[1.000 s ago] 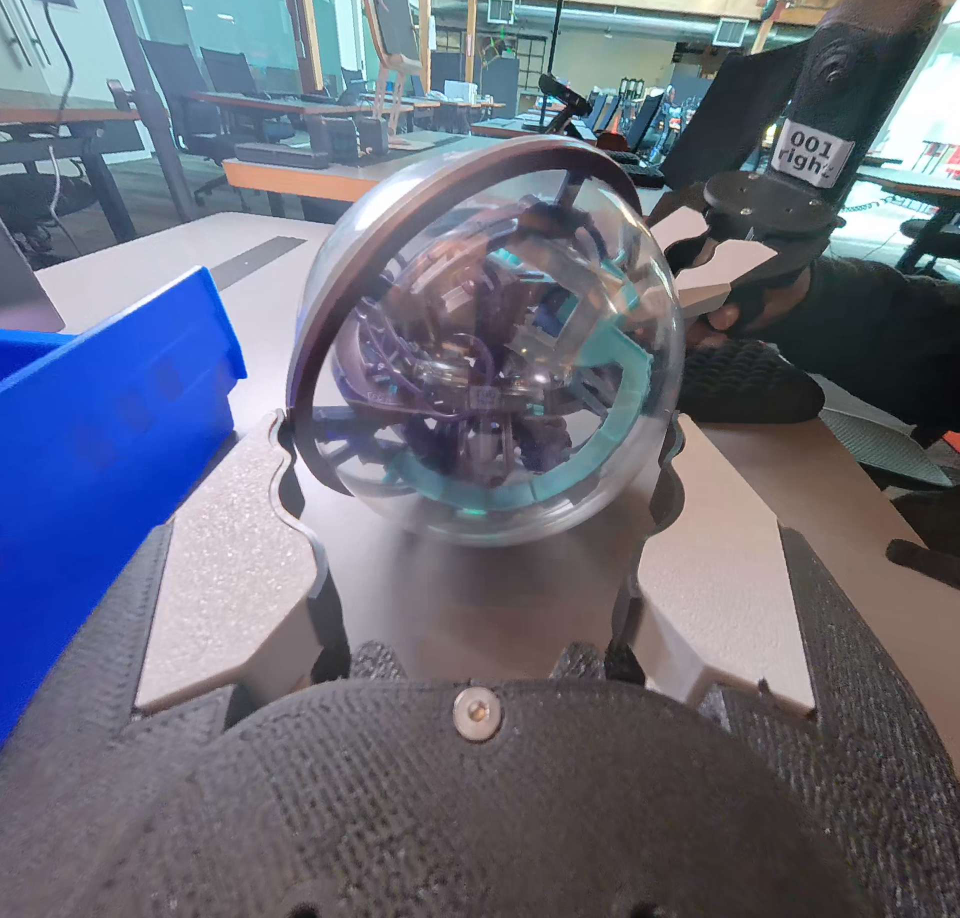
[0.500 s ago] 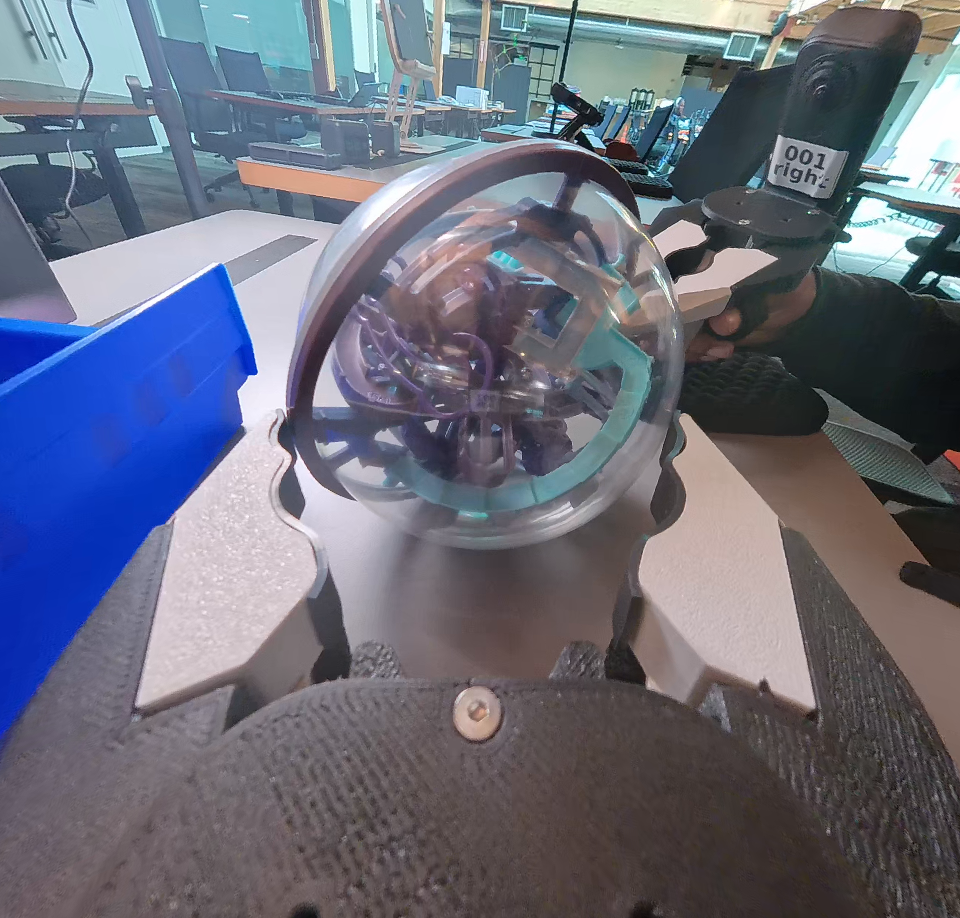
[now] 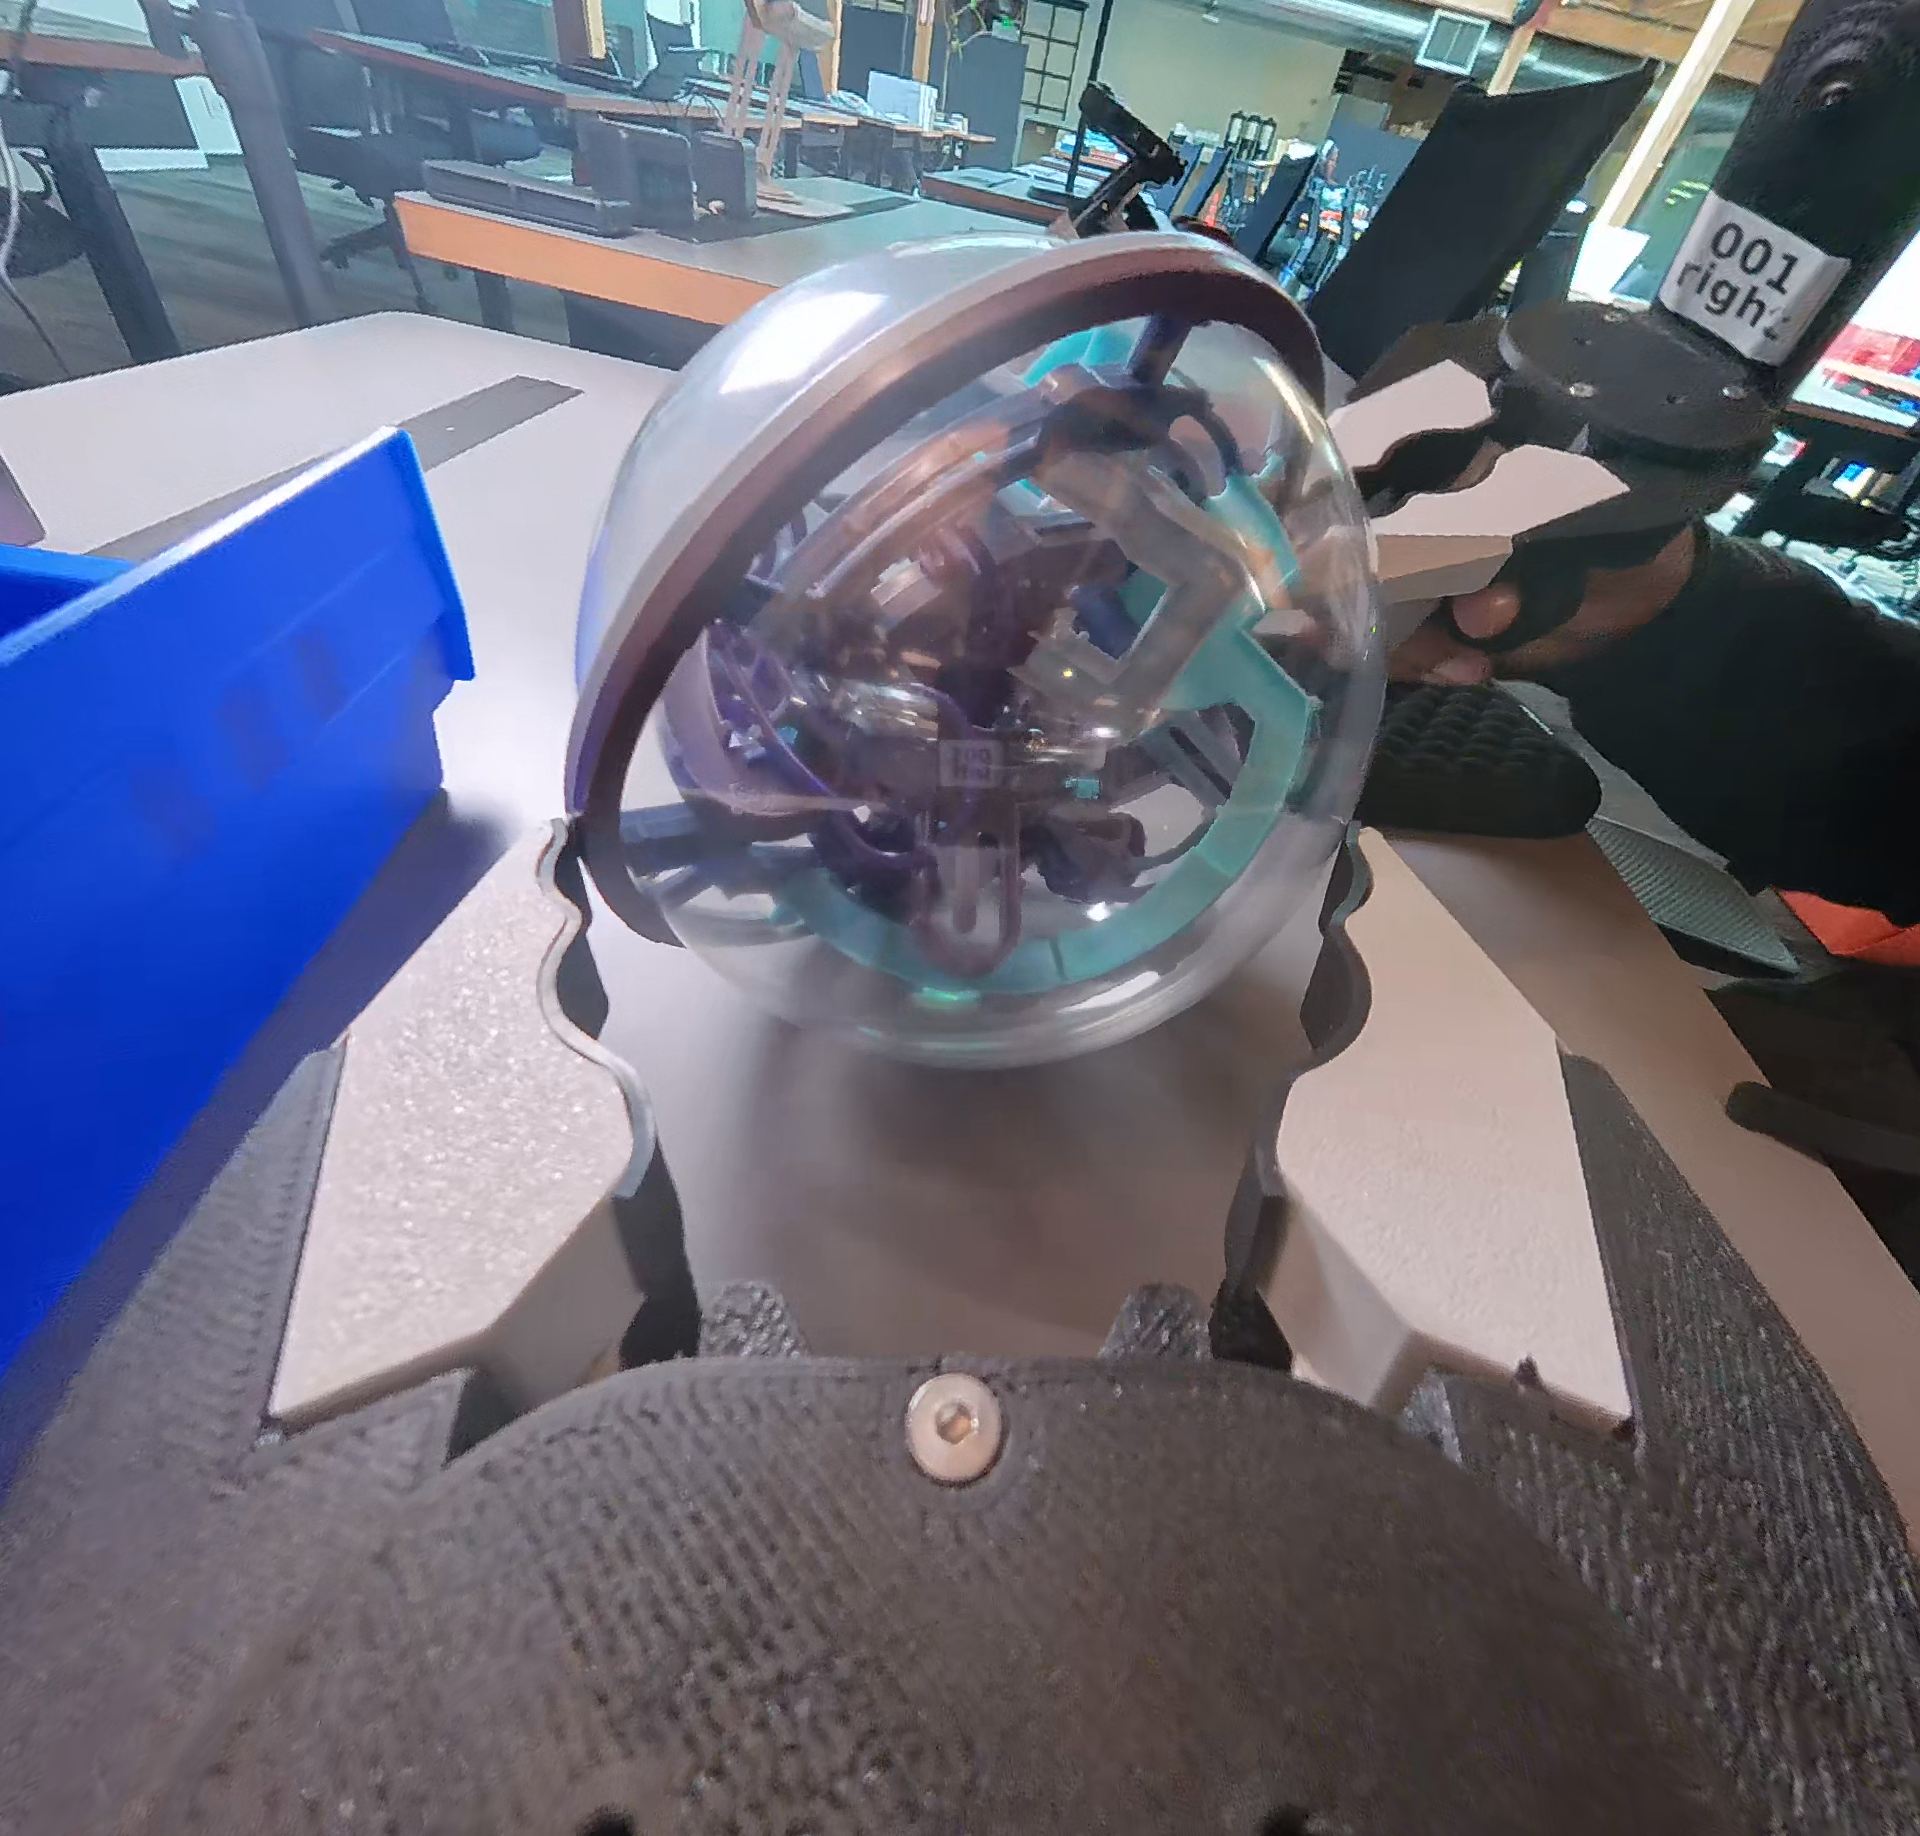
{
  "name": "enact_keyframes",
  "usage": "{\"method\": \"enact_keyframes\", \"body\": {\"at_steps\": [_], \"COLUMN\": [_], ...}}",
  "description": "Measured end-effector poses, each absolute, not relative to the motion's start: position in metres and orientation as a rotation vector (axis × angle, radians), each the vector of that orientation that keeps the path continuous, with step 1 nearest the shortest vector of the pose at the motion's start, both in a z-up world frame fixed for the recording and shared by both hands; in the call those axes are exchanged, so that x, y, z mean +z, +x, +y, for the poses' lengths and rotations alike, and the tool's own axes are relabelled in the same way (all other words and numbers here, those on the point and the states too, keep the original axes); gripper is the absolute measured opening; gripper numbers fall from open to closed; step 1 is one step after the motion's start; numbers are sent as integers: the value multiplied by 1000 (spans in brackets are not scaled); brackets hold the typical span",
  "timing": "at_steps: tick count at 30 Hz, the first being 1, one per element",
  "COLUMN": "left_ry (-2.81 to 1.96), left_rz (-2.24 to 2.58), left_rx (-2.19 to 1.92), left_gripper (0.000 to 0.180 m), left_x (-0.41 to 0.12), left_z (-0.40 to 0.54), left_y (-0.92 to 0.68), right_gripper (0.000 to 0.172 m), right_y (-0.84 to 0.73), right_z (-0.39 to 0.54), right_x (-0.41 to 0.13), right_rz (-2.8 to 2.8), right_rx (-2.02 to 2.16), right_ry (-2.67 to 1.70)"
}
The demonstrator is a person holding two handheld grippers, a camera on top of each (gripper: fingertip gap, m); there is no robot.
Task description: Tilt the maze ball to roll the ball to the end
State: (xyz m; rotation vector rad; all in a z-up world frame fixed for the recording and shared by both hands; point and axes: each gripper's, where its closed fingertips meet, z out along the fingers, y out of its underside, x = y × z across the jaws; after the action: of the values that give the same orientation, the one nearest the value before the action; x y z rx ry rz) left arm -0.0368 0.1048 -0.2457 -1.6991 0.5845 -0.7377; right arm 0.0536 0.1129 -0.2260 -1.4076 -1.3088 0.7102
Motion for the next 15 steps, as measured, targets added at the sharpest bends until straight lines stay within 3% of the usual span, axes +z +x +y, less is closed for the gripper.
{"method": "enact_keyframes", "body": {"at_steps": [6,15], "left_ry": [-1614,-1608], "left_rz": [508,545], "left_rx": [-718,-652], "left_gripper": [118,123], "left_x": [-225,-225], "left_z": [107,106], "left_y": [-45,-43], "right_gripper": [5,5], "right_y": [48,41], "right_z": [109,99], "right_x": [-225,-226], "right_rz": [-1226,-1182], "right_rx": [680,616], "right_ry": [-1457,-1487]}}
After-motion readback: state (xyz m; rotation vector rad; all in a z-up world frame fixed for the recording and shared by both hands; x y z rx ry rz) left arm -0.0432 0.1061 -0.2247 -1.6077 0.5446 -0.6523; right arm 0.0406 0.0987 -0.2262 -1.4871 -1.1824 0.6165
